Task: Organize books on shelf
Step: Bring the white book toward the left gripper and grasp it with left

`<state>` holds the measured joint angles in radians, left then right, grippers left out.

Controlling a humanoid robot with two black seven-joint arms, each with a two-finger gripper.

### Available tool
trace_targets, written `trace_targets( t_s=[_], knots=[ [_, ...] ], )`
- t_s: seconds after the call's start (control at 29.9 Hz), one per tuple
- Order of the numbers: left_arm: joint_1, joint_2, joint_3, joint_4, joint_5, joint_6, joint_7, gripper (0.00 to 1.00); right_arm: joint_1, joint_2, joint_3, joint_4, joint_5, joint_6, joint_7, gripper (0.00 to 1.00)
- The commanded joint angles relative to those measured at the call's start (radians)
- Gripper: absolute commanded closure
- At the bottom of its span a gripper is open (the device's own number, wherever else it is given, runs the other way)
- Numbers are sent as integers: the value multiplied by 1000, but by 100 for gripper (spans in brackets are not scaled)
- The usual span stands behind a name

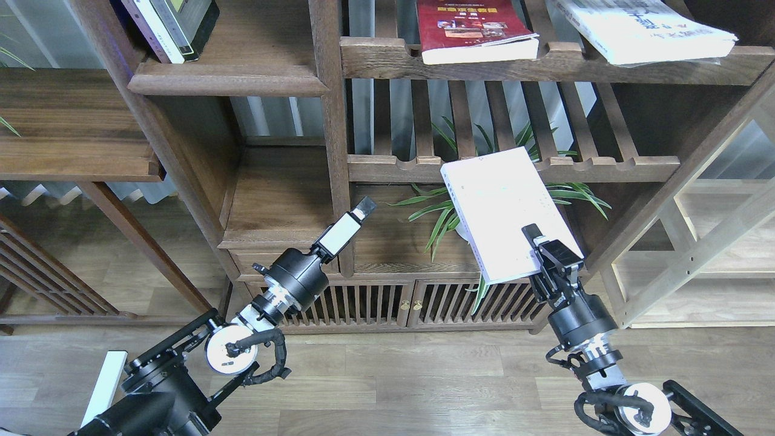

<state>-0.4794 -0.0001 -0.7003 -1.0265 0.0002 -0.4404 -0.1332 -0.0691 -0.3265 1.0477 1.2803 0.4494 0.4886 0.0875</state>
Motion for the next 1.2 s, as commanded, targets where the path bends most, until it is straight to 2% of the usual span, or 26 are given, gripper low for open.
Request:
trace_targets(
  t_s=[0.0,0.37,0.47,1.07,1.17],
  knots=[
    [-4,0,4,3,-2,-4,4,1,9,20,-41,2,-5,0,-2,96],
    [-2,0,8,2,-6,-15,4,1,29,164,-84,2,-97,0,-5,96],
    [-1,0,8,0,-6,-48,6,1,29,173,-107,2,-113,0,-5,95],
    [7,0,30,-7,-12,-48,7,1,34,251,-150,2,-173,0,-8,95],
    [10,0,31,-7,-14,-48,27,1,32,253,-163,2,-175,0,-8,95]
  ],
)
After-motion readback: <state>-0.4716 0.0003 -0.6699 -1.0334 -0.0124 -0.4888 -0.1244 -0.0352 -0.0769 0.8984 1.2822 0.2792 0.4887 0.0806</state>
